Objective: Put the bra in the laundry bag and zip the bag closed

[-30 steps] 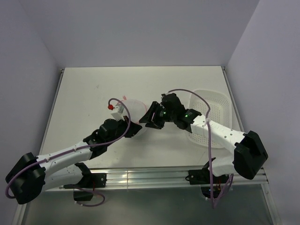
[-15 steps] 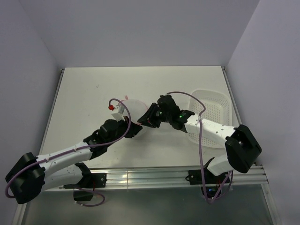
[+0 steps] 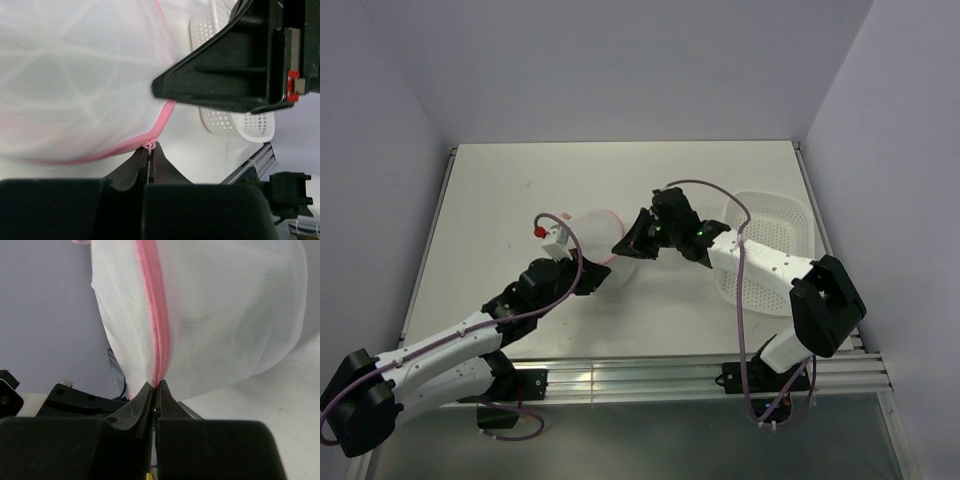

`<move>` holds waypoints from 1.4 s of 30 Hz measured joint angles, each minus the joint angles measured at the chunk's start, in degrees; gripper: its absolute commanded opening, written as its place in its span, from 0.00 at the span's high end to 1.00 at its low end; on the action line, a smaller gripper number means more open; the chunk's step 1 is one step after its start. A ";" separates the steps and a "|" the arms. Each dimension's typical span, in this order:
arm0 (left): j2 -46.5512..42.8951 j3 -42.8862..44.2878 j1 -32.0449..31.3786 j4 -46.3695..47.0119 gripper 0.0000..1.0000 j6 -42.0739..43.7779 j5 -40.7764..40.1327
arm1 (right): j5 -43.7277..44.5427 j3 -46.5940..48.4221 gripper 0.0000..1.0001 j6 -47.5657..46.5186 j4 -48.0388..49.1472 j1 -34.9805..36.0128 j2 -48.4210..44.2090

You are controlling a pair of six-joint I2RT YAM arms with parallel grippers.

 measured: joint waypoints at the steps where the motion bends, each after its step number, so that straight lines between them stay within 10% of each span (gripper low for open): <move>1: -1.03 -0.37 0.61 -0.33 1.00 0.00 -0.02 | -0.48 0.90 1.00 -1.18 -0.79 -0.87 0.33; 21: -10.05 -1.57 9.18 -3.58 1.00 -0.02 1.86 | -14.38 34.62 0.91 -25.35 -21.81 -8.17 20.31; 28: -8.20 -1.57 9.49 -3.87 1.00 -0.07 2.16 | -11.43 45.27 0.61 -28.94 -26.91 -10.10 27.08; 42: 7.89 0.50 9.46 2.25 1.00 -1.51 6.25 | -1.62 34.49 0.46 -27.58 -27.19 -12.63 18.23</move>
